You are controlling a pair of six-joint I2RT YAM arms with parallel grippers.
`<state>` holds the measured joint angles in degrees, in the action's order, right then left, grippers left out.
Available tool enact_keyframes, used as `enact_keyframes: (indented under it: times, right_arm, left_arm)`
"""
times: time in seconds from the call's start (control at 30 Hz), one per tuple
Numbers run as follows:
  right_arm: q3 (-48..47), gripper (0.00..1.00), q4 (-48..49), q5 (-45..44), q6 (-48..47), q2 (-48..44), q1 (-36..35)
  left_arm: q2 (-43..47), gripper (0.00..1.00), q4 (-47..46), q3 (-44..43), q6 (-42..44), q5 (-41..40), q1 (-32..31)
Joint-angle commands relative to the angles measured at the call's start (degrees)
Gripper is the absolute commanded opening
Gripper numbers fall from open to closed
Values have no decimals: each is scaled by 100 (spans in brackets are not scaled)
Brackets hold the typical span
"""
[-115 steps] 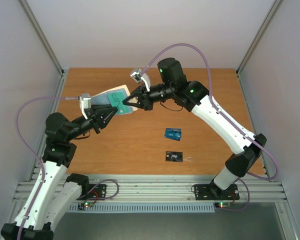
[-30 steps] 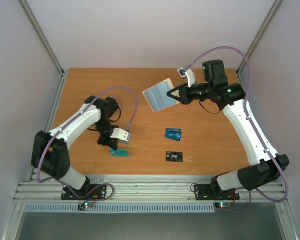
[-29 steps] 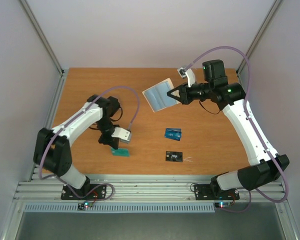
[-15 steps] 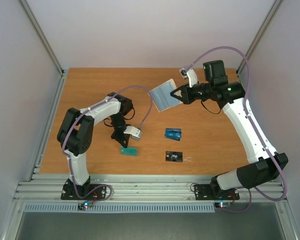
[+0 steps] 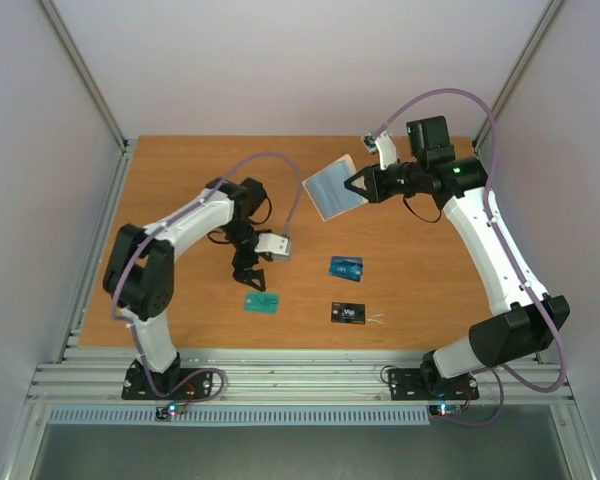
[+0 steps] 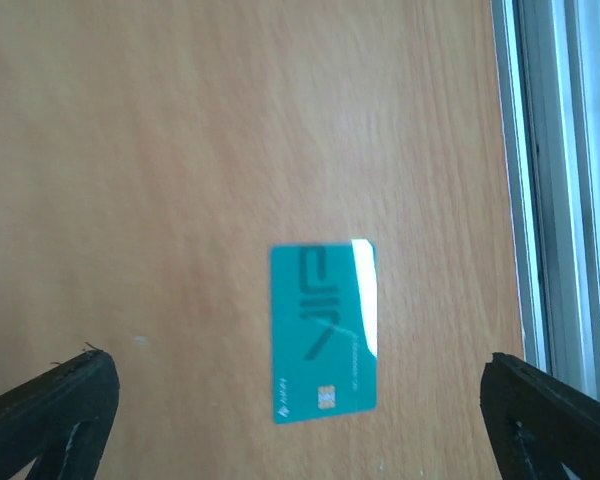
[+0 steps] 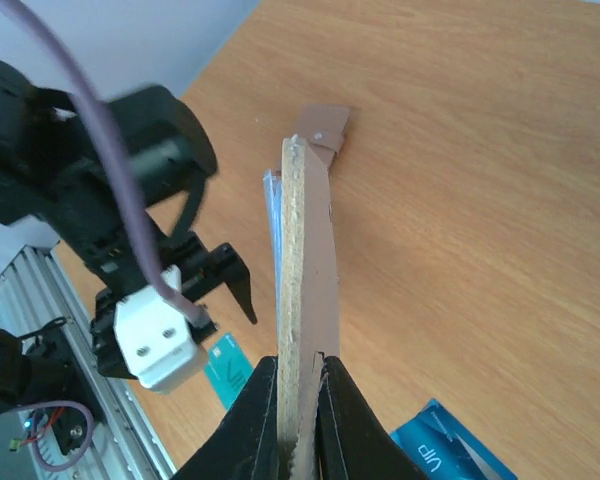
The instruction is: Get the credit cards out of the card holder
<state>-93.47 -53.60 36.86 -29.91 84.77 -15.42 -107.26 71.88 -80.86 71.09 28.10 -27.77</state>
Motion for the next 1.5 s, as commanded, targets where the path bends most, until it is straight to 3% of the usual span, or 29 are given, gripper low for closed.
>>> enact_keyframes:
  times: [0.0, 0.13, 0.23, 0.4, 0.5, 0.7, 0.8, 0.87, 0.93, 0.97, 1.0, 1.1, 1.2, 1.3, 1.47]
  right_arm:
    - [-210, 1, 66, 499, 11, -234, 21]
    - [137, 1, 708, 1583, 374, -549, -42]
    - [502, 1, 1465, 2348, 811, -785, -351]
    - [740, 1, 2299, 2733, 1310, -948, -564]
    - [950, 1, 2892, 3114, 1709, -978, -739]
    - [1004, 1, 2852, 2646, 1604, -936, -1425]
    - [989, 1, 2955, 2468, 1639, -936, -1701]
    - [977, 1, 2962, 2334, 1622, -932, -1836]
    - [975, 3, 2932, 2235, 1649, -927, -1912]
    - [972, 9, 2896, 2214, 1662, -923, -1921]
    - [953, 18, 2830, 2245, 1665, -919, -1933]
    - [712, 44, 2370, 2418, 1308, -952, -1930]
    - [506, 51, 1923, 2278, 831, -1060, -1908]
    - [312, 42, 1678, 2189, 697, -1055, -1903]
    - [224, 14, 1686, 2039, 822, -969, -1901]
  left_arm:
    - [1142, 99, -675, -325, -1164, 1079, 203]
    - [2457, 99, -2237, 358, -3338, 2188, 582]
    - [3102, 99, -3640, 929, -5254, 2359, 631]
    - [4323, 99, -6796, 2553, -8442, 2811, 650]
    - [4848, 99, -7706, 3149, -9397, 2724, 701]
    - [5364, 99, -7729, 3103, -9311, 3528, 809]
    - [5573, 97, -7562, 3141, -9261, 3313, 863]
    - [5710, 74, -7705, 3239, -9361, 3168, 901]
    - [5822, 25, -7833, 3315, -9507, 3131, 927]
    - [5865, 5, -7826, 3328, -9547, 3101, 931]
    - [5902, 1, -7784, 3326, -9542, 3063, 943]
    - [6006, 0, -7892, 3314, -9522, 3086, 996]
    - [6074, 0, -8064, 3305, -9505, 3126, 1040]
    - [6107, 0, -8133, 3317, -9402, 3173, 1061]
    - [6164, 0, -8078, 3394, -9224, 3326, 1063]
